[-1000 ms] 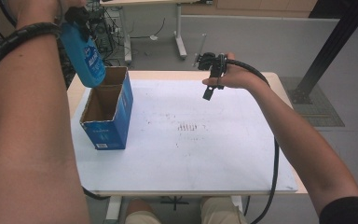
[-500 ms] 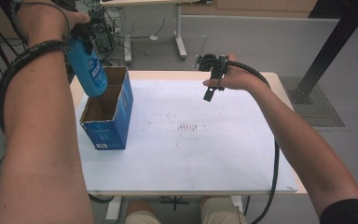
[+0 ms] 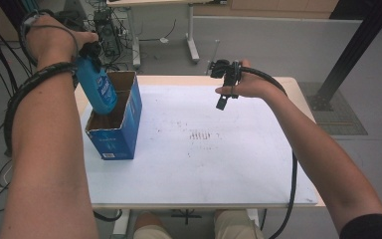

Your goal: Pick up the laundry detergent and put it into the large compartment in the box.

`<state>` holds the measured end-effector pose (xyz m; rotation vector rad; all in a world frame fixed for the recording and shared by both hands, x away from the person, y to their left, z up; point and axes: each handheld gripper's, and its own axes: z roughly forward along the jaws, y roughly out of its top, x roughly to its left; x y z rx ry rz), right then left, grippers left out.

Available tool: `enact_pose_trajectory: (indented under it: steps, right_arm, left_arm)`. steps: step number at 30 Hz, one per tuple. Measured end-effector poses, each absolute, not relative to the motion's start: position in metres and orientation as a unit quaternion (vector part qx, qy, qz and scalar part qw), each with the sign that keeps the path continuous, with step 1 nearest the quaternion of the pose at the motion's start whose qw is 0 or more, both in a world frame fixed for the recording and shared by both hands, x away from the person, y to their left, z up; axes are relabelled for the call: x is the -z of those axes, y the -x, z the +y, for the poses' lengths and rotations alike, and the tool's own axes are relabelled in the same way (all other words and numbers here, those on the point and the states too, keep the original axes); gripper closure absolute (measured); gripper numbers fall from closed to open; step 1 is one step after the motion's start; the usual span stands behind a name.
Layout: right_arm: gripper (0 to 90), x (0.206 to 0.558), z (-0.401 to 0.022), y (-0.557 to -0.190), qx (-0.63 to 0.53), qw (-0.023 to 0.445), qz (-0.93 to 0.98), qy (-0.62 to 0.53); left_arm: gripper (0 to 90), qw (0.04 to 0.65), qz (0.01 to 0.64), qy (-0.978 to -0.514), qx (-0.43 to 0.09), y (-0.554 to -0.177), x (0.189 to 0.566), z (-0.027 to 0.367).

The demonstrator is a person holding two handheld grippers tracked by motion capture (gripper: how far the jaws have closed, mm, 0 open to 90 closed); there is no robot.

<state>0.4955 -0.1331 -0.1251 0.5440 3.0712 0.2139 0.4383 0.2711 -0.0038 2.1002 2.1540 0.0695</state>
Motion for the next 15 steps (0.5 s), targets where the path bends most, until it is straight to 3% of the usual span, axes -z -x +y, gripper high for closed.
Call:
enact_pose_trajectory:
  steps: [15]
  right_arm:
    - [6.2, 0.126, -0.131, -0.491, -0.070, 0.010, 0.983, -0.171]
  left_arm:
    - [37.5, 0.065, 0.718, -0.692, -0.015, -0.436, 0.039, 0.272]
